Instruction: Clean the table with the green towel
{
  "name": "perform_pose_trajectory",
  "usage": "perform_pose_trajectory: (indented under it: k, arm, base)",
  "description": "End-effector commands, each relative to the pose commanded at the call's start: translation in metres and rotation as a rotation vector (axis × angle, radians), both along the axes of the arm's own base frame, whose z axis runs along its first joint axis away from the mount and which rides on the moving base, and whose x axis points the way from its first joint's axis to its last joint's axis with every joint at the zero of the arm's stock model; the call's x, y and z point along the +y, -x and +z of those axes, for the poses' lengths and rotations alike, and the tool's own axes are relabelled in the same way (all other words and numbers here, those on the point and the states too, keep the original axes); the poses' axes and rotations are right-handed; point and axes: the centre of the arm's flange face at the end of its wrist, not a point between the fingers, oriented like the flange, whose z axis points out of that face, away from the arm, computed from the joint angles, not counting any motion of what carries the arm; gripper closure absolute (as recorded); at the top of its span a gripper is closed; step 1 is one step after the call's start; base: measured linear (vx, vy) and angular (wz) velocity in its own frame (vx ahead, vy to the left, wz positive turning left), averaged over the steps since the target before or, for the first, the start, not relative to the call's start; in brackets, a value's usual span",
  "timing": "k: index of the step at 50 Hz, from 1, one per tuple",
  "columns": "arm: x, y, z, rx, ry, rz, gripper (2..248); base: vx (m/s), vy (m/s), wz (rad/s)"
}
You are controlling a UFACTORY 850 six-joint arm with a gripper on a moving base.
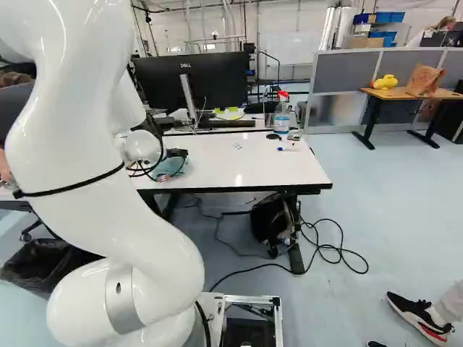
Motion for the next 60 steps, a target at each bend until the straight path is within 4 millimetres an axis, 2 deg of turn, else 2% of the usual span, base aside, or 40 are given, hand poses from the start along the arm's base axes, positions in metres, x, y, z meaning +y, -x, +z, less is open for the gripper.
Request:
perform_pose_trajectory:
  k: [10, 22, 23, 27, 28, 32, 33, 37, 38, 43, 44, 48, 49, 60]
  arm:
    - [0.000, 0.003, -0.005, 0.071, 0.019, -0.007, 3]
    - [0.001, 0.003, -0.005, 0.073, 0.019, -0.006, 3]
    - [0.001, 0.003, -0.005, 0.073, 0.019, -0.006, 21]
    - [0.001, 0.003, -0.005, 0.073, 0.019, -0.006, 21]
    - [0.001, 0.003, -0.005, 0.073, 0.019, -0.006, 59]
    - [0.001, 0.003, -0.005, 0.073, 0.019, -0.006, 59]
    - [0.001, 0.003, -0.005, 0.073, 0.019, -0.006, 97]
    - [0.001, 0.003, -0.005, 0.073, 0.019, -0.006, 97]
    - [0.001, 0.003, -0.005, 0.073, 0.019, -0.006, 134]
    - [0.001, 0.003, -0.005, 0.073, 0.019, -0.006, 134]
    - [0.001, 0.003, -0.005, 0.073, 0.019, -0.006, 170]
    - [0.001, 0.003, -0.005, 0.072, 0.019, -0.006, 170]
    - [0.001, 0.003, -0.005, 0.072, 0.019, -0.006, 193]
    - [-0.003, -0.001, 0.005, 0.051, 0.009, -0.017, 197]
  base:
    - [0.000, 0.000, 0.000]
    - [0.000, 0.000, 0.000]
    - [0.000, 0.000, 0.000]
    - [0.000, 0.000, 0.000]
    - [0.000, 0.000, 0.000]
    - [0.000, 0.000, 0.000]
    - [0.000, 0.000, 0.000]
    - [0.000, 0.000, 0.000]
    - [0.000, 0.000, 0.000]
    - [0.000, 0.000, 0.000]
    - [0.000, 0.000, 0.000]
    - [0.000, 0.000, 0.000]
    - [0.000, 0.000, 0.000]
    - [0.000, 0.000, 0.000]
